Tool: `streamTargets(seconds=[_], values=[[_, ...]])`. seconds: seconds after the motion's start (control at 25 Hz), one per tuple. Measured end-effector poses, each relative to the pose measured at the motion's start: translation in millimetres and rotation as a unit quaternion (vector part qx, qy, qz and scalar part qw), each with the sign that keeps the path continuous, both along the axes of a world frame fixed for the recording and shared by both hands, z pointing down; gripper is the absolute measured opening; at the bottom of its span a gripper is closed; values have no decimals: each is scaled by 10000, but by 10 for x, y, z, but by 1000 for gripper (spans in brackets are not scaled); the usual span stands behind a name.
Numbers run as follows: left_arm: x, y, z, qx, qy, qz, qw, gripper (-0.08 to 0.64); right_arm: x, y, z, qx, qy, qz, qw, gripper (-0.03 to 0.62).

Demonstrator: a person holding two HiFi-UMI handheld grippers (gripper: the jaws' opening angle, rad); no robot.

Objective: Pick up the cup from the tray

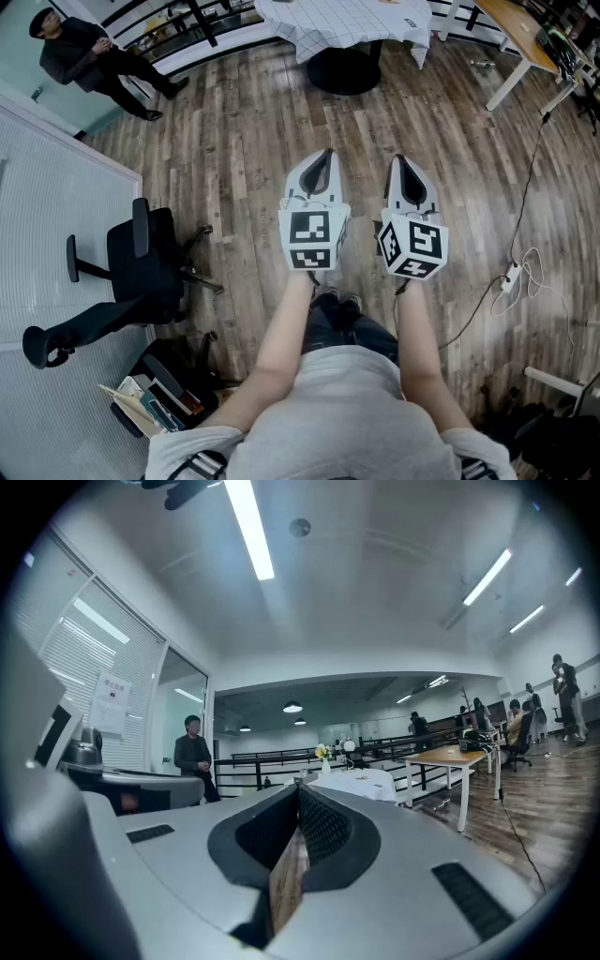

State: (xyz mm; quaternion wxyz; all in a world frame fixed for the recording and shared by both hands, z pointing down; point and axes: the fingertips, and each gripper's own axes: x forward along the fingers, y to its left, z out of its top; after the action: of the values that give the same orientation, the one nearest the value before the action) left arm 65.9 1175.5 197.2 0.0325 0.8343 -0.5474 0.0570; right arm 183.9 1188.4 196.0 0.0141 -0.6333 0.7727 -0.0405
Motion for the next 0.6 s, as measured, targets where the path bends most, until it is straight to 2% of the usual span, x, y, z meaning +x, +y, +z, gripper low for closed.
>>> streamTargets(seconds=[0.16, 0.6], values=[[35, 21, -38, 110, 117, 41, 9999, 8, 10, 22, -17, 20, -14, 13, 10000, 9], [62, 22, 1, 19, -26, 58, 10000, 8, 16, 14, -11, 36, -95, -21, 9999, 9]])
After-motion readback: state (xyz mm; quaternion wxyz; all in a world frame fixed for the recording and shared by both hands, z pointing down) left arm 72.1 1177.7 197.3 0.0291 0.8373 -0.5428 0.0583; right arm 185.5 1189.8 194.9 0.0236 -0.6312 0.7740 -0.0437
